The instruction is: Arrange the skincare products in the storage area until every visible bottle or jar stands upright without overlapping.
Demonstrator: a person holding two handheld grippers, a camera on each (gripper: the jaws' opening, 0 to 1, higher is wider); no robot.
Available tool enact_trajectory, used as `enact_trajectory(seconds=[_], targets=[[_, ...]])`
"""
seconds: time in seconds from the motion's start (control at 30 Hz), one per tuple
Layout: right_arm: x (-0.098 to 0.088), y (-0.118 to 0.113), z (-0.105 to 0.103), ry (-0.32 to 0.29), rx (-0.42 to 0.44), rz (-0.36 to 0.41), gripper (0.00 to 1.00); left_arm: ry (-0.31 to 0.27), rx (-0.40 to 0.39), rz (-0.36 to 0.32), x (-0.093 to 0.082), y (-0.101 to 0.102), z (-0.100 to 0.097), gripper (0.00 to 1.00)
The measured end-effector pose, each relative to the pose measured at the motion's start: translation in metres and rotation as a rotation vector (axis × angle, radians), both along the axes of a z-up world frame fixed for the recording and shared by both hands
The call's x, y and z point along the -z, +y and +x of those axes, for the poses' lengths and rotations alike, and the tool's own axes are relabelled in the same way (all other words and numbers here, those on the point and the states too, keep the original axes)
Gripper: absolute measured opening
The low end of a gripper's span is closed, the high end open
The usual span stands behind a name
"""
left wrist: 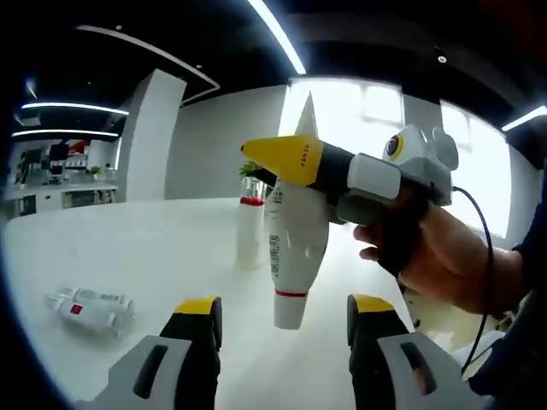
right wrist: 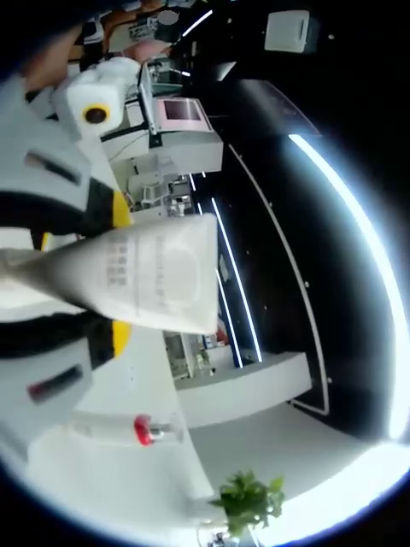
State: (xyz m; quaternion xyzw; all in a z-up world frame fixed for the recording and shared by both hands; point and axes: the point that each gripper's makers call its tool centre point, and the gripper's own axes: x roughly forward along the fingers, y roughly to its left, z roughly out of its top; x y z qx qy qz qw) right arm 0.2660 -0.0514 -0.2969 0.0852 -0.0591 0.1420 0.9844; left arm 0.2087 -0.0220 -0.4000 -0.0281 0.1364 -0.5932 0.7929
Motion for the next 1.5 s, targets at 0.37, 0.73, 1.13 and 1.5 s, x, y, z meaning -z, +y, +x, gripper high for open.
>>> enact_trajectory(seconds=[0.37,0.73,1.13,1.5], targets=[[0.002,0.000,-0.001,0.003,-0.001,-0.001,0.33,-0.001,-0.003,0.004,0.003,0.001,-0.002,0.71],[0.005,-0.002,-0.002,0.011,0.005,-0.002,0.33,-0.018,-0.039,-0.011,-0.001,0.007,-0.001,0.91],[0.007,0.000,-0.003,0.016,0.006,-0.009,0.33,-0.009,-0.095,-0.026,0.002,0.031,0.008,0.99],[0.001,-0.003,0.006,0.010,0.025,-0.034,0.33,-0.001,-0.144,-0.035,0.000,0.064,0.008,0.99]])
